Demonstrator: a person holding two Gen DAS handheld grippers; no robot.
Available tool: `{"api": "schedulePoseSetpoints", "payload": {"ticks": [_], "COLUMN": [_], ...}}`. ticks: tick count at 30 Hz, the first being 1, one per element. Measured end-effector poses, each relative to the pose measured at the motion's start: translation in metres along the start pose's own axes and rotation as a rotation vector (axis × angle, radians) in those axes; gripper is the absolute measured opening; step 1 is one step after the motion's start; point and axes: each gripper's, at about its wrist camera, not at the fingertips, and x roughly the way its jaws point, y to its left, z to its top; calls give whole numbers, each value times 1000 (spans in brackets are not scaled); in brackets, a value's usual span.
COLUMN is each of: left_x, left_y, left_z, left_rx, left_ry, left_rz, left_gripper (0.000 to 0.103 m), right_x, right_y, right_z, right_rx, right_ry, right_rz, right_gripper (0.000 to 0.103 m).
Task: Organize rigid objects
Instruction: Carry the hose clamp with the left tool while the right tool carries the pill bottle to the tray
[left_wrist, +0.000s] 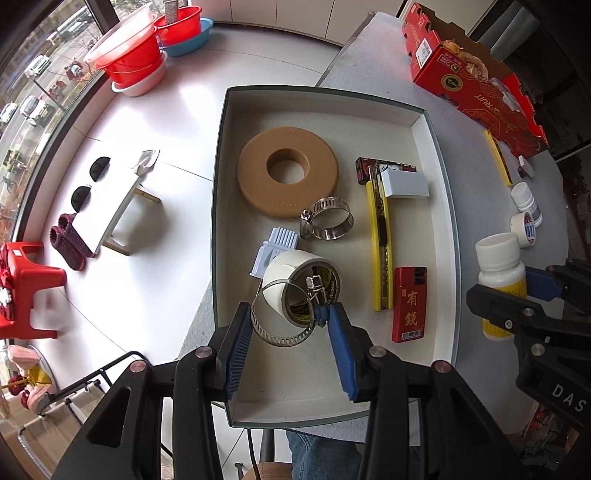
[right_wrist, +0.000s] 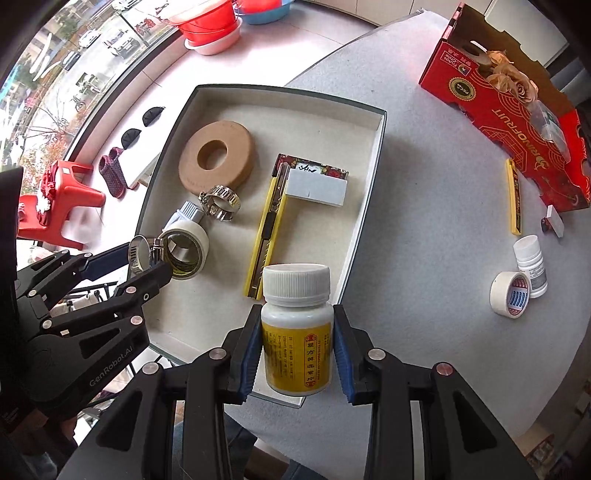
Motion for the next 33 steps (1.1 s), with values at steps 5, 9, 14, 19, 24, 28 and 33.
{"api": "schedulePoseSetpoints", "payload": {"ticks": [5,9,14,19,24,28,33], "left_x": [4,6,5,2,3,5,7], "left_y": [0,-3,-5,-9,-11,-12,-11], "left_z": [1,5,15,25,27,28,29], "left_rx": [-5,-6,-9,-3,1,2,1], "left_ry": [12,12,2,-14,-14,-11,-7], "left_rz": [3,5,13,20,27,36,41], "left_gripper": [45,45,45,45,45,45,45], "right_x": [4,7,9,10,12,13,14], "right_y": [-9,-10,-7,-6,-8,-8,-8], "right_z": [4,9,17,21,24,27,28], "right_rx": [53,71,76,82,87,87,88], "right_ry": [12,18,16,14,15,17,18], "right_rz": [17,29,45,51,56,56,58], "right_gripper": [37,37,37,37,37,37,37]}}
